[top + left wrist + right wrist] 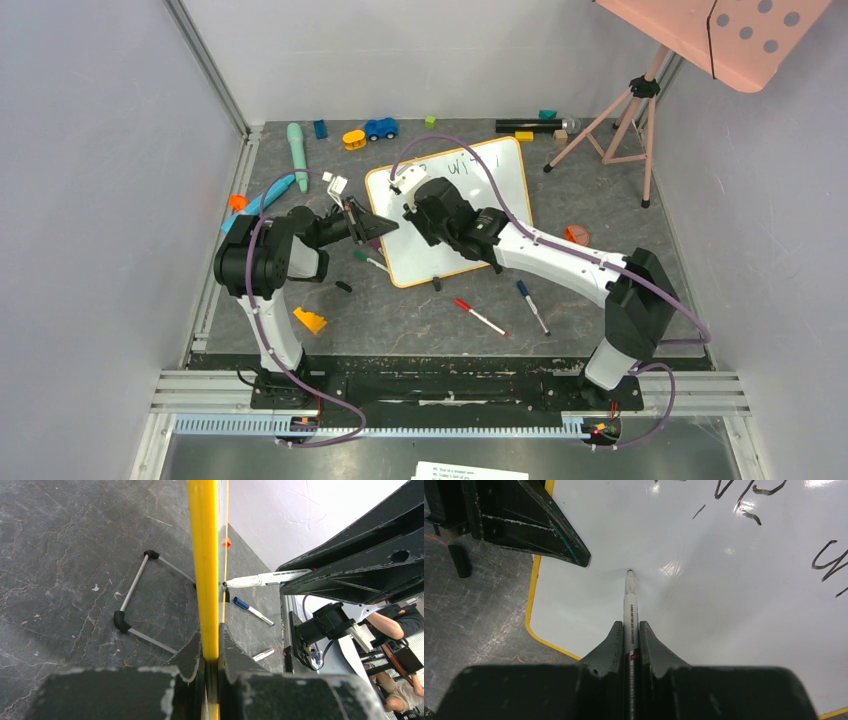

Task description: Write a sentence on the whiteboard

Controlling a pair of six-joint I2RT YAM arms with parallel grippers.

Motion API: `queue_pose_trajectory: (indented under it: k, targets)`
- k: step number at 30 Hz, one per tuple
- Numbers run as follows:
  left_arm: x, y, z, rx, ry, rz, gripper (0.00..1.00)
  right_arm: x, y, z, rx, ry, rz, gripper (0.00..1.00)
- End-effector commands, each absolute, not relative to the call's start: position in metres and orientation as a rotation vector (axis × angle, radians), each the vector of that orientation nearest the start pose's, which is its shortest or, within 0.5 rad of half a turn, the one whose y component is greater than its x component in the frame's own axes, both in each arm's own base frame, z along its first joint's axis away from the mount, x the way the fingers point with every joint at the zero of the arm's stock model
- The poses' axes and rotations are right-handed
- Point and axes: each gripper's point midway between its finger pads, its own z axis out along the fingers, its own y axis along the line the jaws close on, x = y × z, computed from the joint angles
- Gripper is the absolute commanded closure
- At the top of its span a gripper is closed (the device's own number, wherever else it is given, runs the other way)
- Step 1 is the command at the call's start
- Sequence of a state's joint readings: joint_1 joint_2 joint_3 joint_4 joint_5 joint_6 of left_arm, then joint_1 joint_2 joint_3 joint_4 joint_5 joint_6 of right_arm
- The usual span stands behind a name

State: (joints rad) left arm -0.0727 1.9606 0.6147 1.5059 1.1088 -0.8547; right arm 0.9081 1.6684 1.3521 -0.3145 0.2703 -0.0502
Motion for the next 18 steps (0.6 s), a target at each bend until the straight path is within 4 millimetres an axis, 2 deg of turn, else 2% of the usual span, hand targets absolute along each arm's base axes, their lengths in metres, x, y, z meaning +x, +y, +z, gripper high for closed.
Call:
queue_pose_trajectory:
  k: [1,18]
  targets:
    - [0.360,-0.191,0.122,0.485,1.551,-1.299,0.98,0.337,0.346,0.199,-0.825,1.957,0.181,1.00]
    - [0.360,-0.190,0.122,0.480,1.552,-1.294,0.98,0.336,0.350,0.188,-0.856,1.974,0.188,1.00]
